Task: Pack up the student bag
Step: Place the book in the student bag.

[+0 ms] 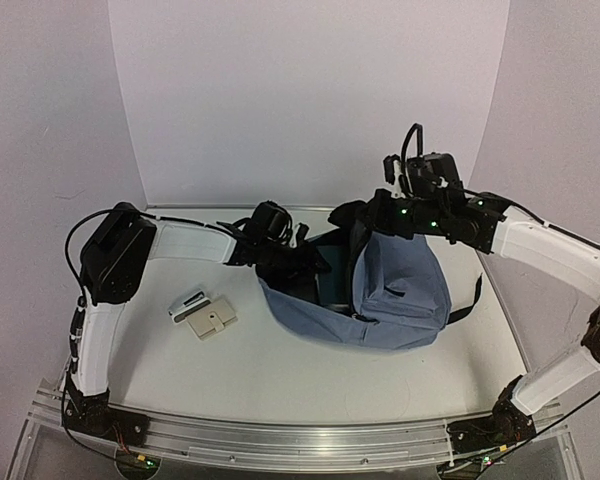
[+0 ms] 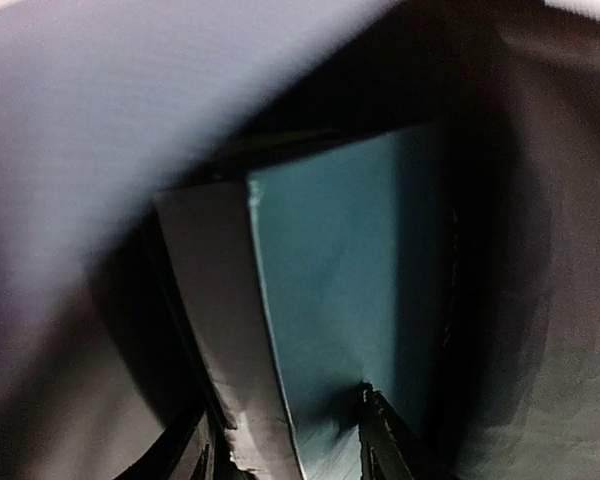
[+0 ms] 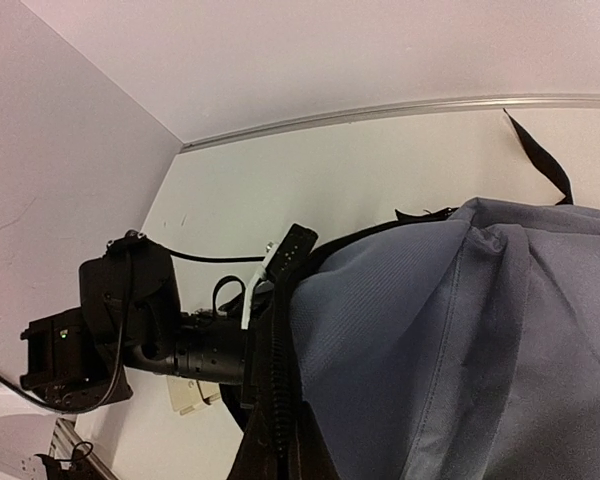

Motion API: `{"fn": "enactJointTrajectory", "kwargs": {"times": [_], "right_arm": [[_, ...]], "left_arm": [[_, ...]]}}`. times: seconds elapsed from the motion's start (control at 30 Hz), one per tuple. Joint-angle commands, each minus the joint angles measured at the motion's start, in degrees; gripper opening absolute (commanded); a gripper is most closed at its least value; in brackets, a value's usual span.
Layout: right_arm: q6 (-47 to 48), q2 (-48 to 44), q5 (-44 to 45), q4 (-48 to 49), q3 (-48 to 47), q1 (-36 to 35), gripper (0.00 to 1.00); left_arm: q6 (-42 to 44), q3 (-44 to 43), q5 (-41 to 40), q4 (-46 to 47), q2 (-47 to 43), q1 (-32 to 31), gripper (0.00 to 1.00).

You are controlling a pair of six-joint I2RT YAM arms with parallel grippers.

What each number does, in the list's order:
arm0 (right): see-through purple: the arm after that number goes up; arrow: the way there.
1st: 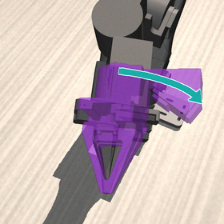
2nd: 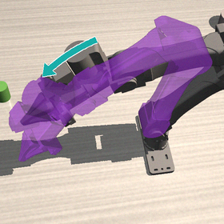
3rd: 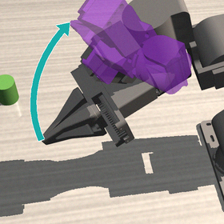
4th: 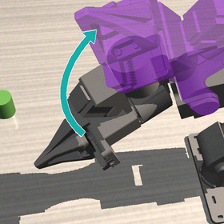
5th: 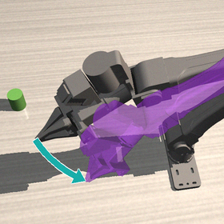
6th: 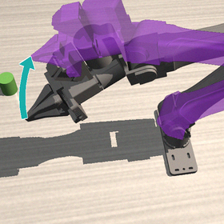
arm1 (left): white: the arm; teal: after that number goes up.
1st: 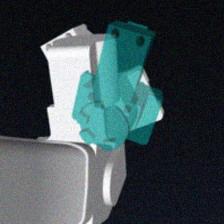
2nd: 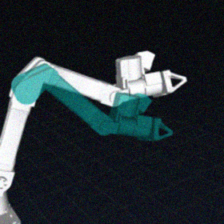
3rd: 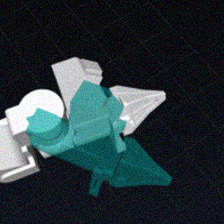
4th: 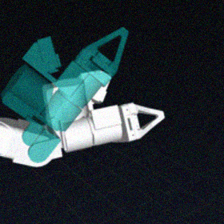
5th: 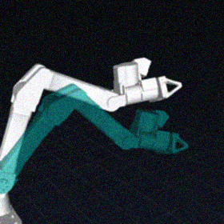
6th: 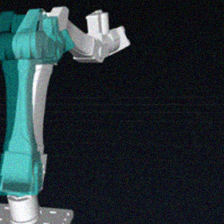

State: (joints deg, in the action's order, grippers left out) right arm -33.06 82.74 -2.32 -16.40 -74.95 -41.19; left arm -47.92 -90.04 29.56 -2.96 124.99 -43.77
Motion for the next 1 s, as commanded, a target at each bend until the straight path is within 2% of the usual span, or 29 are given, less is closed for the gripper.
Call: {"fn": "enactJointTrajectory", "kwargs": {"times": [0.0, 0.07, 0.2, 0.27, 0.5, 0.57, 0.63, 0.83, 0.9, 0.97], "right_arm": [[-1.1, -3.6, 6.2, 4.9, 3.3, 0.4, 0.00], [-1.7, -4.8, 6.0, 5.3, 5.6, 2.1, 0.00], [-2.6, -7.0, 2.5, 6.9, 11.6, 7.5, 0.00], [-2.5, -7.5, 0.3, 7.8, 14.5, 10.1, 0.00], [-4.7, -4.0, -6.1, 14.6, 27.1, 20.4, 0.00], [-4.9, -2.4, -6.8, 15.0, 28.0, 21.8, 0.04], [-4.8, -1.7, -7.2, 14.8, 27.9, 22.0, 0.13], [-2.8, -6.7, -7.9, 11.5, 26.3, 22.0, 0.62], [-1.3, -9.3, -8.2, 9.5, 25.6, 22.0, 0.71], [-0.2, -11.2, -9.7, 8.2, 25.1, 22.0, 0.74]], "left_arm": [[0.9, -2.9, -2.1, 3.3, 0.2, -2.9, 0.49], [1.8, -1.1, -4.2, 1.4, -2.3, -2.5, 0.53], [5.4, 2.5, -7.0, -2.5, -9.2, -1.4, 0.69], [6.9, 3.9, -8.1, -5.2, -13.7, -0.8, 0.75], [11.6, 10.5, -13.1, -16.2, -25.1, 3.3, 0.84], [11.9, 13.9, -14.1, -18.5, -27.5, 5.6, 0.86], [11.2, 17.8, -15.0, -20.8, -29.6, 7.9, 0.86], [9.6, 28.4, -18.3, -22.5, -34.4, 9.9, 0.88], [9.5, 30.7, -20.8, -23.9, -35.2, 10.5, 0.89], [9.4, 32.6, -21.2, -23.8, -36.0, 11.5, 0.90]]}}
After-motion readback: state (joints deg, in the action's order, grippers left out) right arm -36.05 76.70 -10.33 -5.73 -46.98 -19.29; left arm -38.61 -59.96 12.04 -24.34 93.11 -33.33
